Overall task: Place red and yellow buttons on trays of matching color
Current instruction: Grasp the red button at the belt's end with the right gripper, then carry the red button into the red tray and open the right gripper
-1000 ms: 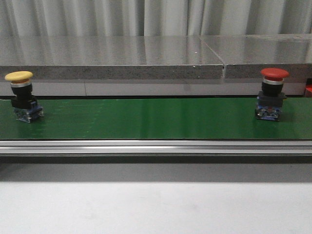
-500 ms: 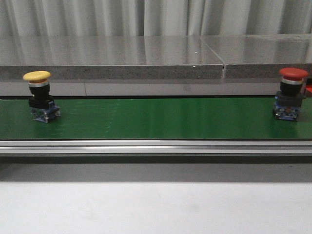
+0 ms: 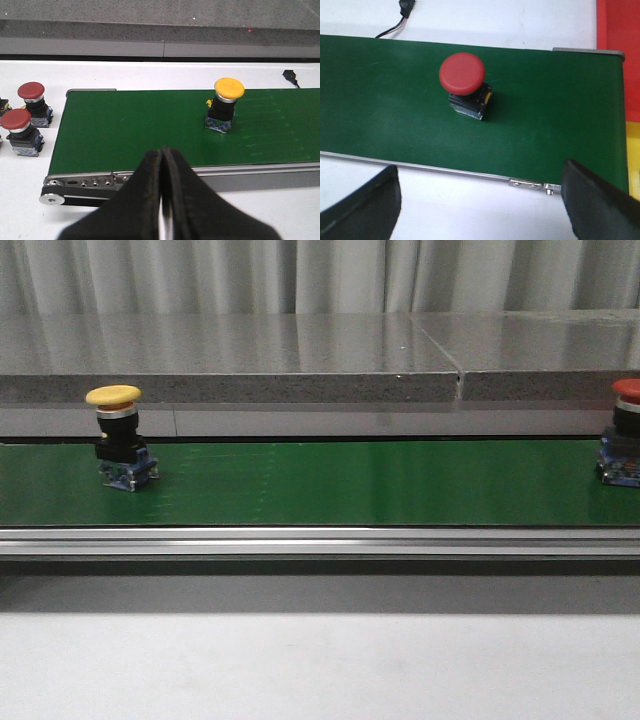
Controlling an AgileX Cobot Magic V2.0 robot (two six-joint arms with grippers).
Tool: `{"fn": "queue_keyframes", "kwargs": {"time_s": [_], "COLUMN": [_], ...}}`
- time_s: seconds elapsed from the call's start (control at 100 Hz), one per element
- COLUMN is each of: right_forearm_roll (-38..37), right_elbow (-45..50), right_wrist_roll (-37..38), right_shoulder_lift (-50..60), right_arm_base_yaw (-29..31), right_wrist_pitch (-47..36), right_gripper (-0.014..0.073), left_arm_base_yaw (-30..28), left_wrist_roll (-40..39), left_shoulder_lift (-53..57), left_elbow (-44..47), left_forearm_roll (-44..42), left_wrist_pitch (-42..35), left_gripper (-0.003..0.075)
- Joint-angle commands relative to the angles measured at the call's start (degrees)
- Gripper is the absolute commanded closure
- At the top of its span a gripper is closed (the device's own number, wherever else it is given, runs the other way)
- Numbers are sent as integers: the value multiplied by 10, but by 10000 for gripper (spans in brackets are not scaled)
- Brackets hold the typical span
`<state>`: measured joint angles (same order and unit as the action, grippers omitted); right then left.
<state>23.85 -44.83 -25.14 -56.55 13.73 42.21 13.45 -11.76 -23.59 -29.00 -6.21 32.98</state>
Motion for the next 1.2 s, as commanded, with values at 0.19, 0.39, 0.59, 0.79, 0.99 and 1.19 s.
{"fn": "queue_keyframes", "kwargs": {"time_s": [0.19,0.39,0.59,0.79,0.99,1.19], "right_forearm_roll": [18,18,18,18,18,18], "right_elbow": [-53,-82,-113,-143,-148,-159], "right_wrist_roll": [-5,-5,-16,-19,-19,-12], "right_shoulder_lift": [-92,-153,-217,-274,-296,-296], "right_arm_base_yaw": [0,0,-8,-11,-10,-10], "right_wrist_pitch": [-57,-90,-102,-114,-105,-79], "right_gripper": [-48,-48,-48,-38,205,446], "left_arm_base_yaw": [4,4,4,4,4,4], "left_wrist_roll": [1,1,1,1,1,1], "left_shoulder_lift": [-5,-5,-5,-5,-5,-5], "left_elbow": [-13,-13,-13,-13,-13,-13], "left_forearm_roll": [3,3,3,3,3,3], "left_wrist_pitch": [-39,-39,-39,-39,-39,-39], "left_gripper": [739,739,739,739,739,739]}}
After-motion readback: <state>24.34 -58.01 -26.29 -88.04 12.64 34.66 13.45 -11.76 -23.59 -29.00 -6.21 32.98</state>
